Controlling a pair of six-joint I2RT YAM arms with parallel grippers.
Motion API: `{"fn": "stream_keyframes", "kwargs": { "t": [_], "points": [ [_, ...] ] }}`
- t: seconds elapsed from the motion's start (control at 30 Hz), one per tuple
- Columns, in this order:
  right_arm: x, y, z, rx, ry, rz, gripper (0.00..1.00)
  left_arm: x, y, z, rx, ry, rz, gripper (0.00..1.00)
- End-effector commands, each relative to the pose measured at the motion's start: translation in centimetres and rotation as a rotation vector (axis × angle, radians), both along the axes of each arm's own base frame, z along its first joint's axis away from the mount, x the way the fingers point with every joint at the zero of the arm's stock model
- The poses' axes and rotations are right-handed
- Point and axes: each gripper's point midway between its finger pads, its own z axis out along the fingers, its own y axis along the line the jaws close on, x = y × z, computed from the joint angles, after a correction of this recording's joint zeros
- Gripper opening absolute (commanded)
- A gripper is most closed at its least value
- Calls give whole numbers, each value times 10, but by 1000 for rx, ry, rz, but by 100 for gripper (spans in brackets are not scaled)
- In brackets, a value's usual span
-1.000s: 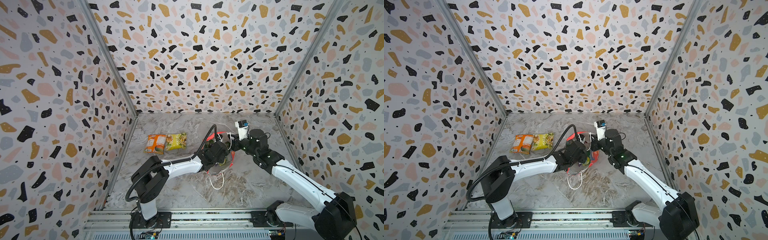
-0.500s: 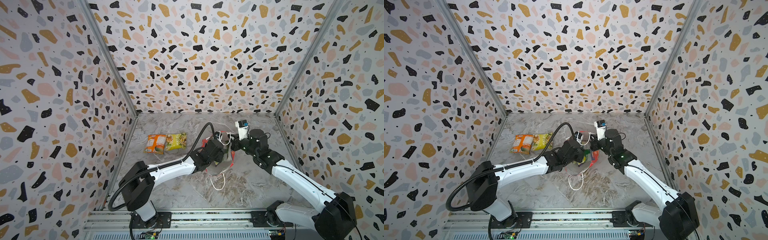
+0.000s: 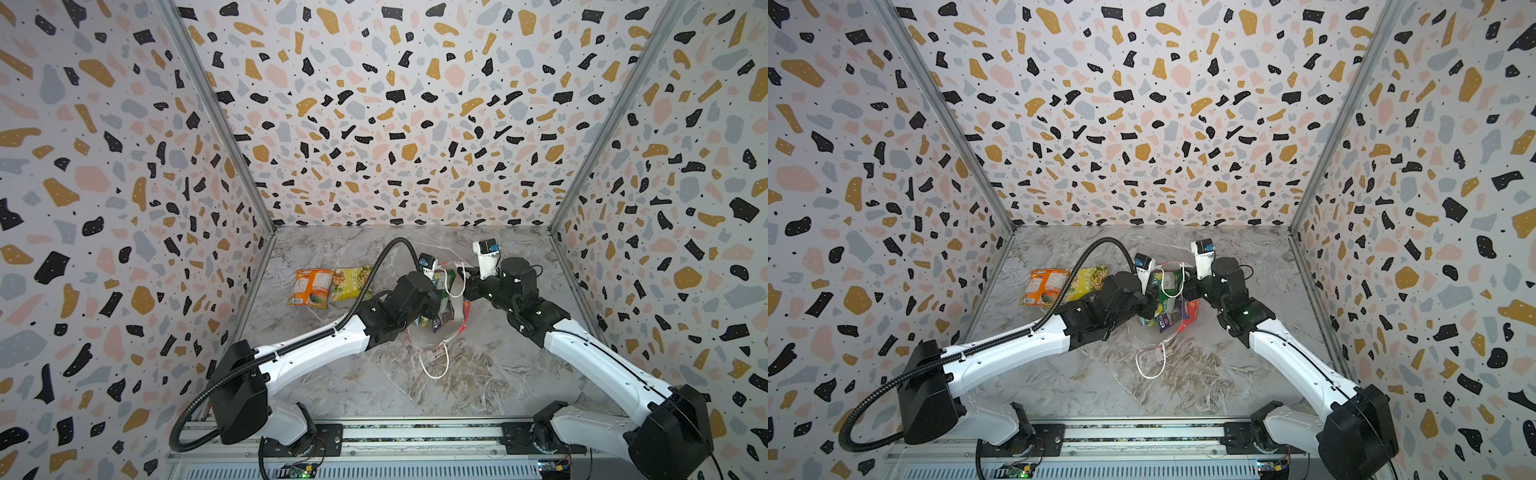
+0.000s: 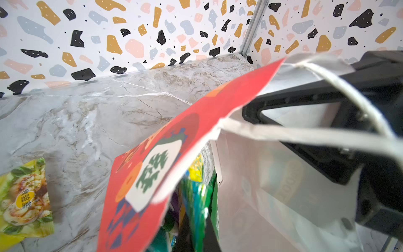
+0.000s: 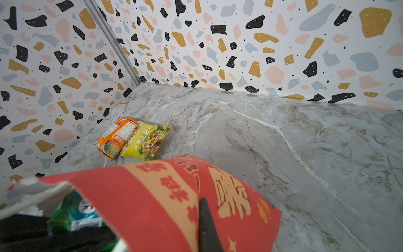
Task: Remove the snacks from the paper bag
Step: 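Pull the green snack packet up out of the bag with the left gripper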
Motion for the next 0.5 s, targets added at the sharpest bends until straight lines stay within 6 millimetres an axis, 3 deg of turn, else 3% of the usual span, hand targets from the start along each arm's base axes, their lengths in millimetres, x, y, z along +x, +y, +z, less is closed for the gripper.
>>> {"fn": "stream_keyframes", "kwargs": {
  "t": [0.0, 0.17, 0.37, 0.47],
  "points": [
    [1, 0, 47, 89, -124, 1, 0, 4, 0, 29, -49, -68, -5, 0],
    [2, -1, 44, 80, -116, -6, 0, -1, -1, 39, -71, -76, -28, 0],
    [4, -5, 45, 85, -115, -19, 0, -13, 18, 89, -123, -178, -44, 0],
    [4, -6, 44, 88, -112, -24, 0, -18, 28, 98, -92, -198, -84, 0]
  ]
}}
